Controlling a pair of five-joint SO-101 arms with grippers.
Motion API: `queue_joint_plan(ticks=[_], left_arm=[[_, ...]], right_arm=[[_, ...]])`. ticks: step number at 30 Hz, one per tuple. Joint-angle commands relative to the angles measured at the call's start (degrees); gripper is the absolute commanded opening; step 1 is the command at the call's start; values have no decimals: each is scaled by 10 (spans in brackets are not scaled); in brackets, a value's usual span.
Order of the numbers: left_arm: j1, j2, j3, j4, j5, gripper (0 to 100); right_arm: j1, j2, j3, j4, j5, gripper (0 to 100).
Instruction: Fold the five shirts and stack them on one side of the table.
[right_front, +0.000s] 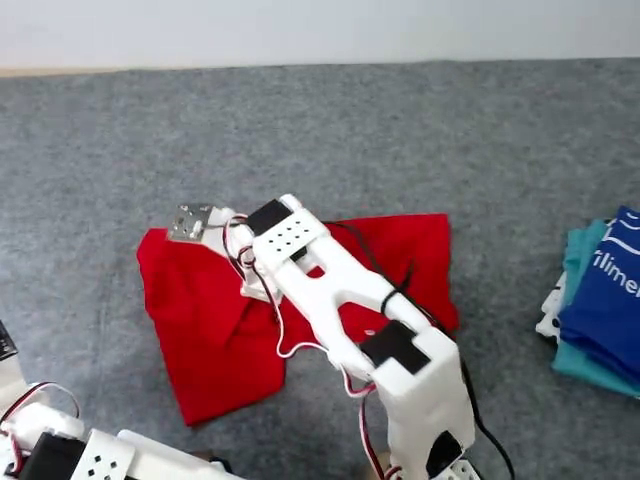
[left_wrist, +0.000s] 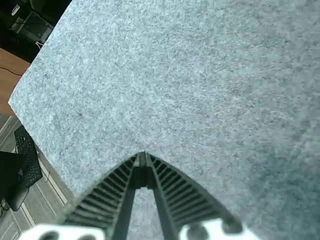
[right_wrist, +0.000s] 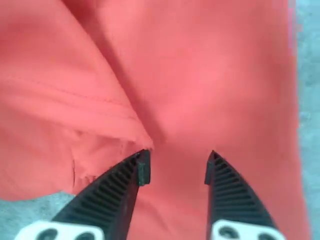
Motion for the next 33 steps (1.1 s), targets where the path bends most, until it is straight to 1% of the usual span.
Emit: queue_joint_plan(ticks=[1, 4, 10, 24, 33], left_arm=[[2, -5, -5, -8, -4, 5], [3, -5, -4, -8, -4, 5], [3, -5, -3, -8, -4, 5], [3, -5, -3, -8, -4, 5], [0, -5, -2, -8, -4, 5]], right_arm=[[-21, -83, -33, 7, -9, 205], [-52, -108, -33, 32, -10, 205], [-109, -109, -26, 93, -11, 205], [-182, -9, -20, 71, -11, 205], [-181, 35, -23, 24, -6, 199]])
